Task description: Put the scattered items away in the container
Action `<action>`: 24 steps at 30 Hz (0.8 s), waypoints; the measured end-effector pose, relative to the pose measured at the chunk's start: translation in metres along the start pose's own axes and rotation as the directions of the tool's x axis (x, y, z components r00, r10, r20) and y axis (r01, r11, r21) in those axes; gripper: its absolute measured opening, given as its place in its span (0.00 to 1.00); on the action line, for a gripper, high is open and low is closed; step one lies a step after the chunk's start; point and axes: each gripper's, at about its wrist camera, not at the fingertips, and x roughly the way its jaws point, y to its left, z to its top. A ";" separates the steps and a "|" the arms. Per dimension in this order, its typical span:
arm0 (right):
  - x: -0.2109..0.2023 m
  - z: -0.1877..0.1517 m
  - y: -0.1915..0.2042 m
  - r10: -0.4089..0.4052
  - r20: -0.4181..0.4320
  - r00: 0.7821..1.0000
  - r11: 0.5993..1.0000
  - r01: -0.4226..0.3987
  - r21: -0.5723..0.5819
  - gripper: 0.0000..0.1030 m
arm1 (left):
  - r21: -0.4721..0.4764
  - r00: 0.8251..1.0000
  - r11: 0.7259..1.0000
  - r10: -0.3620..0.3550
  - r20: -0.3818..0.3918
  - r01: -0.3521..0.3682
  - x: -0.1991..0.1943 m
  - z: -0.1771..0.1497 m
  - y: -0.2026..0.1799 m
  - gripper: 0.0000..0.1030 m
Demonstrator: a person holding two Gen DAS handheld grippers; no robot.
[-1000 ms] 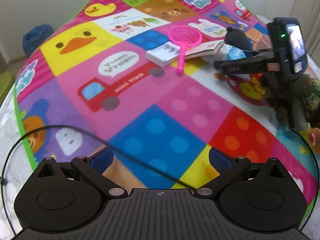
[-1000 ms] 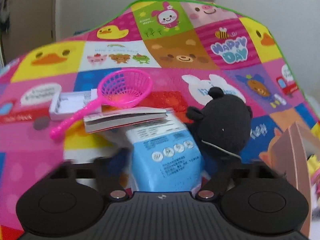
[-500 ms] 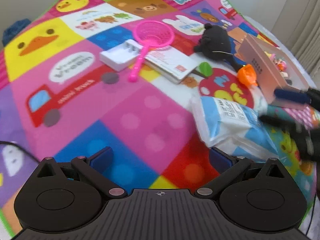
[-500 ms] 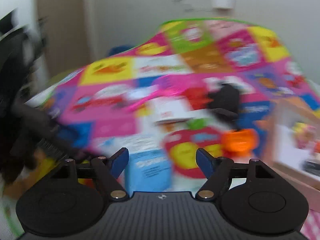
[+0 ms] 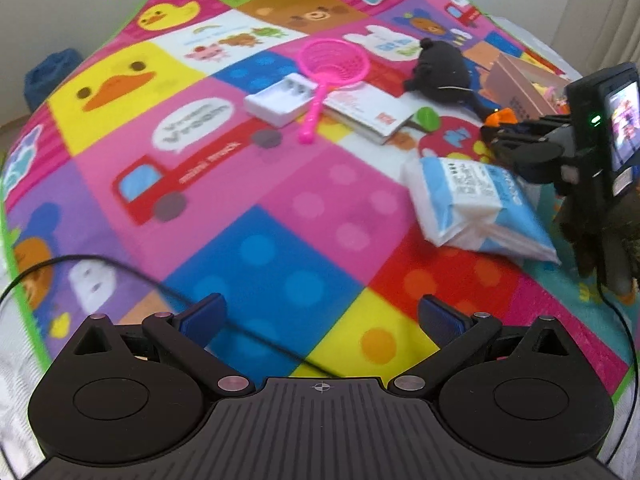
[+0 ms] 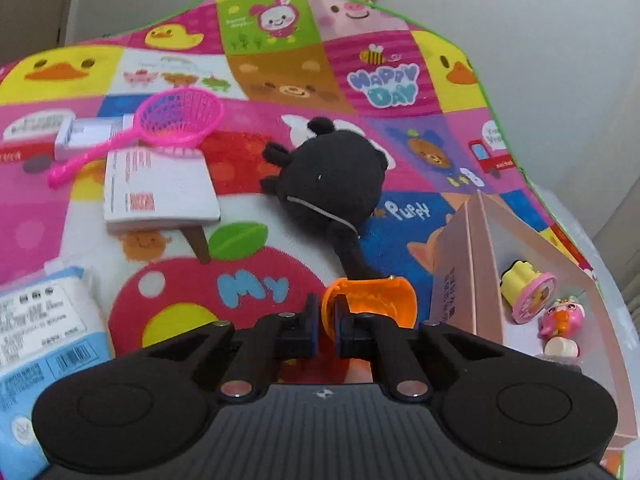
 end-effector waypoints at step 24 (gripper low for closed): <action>-0.108 -0.036 0.011 0.553 -0.106 0.827 0.804 -0.495 0.330 0.13 | 0.008 0.999 0.999 0.034 -0.039 -0.034 0.018 -0.004 0.001 1.00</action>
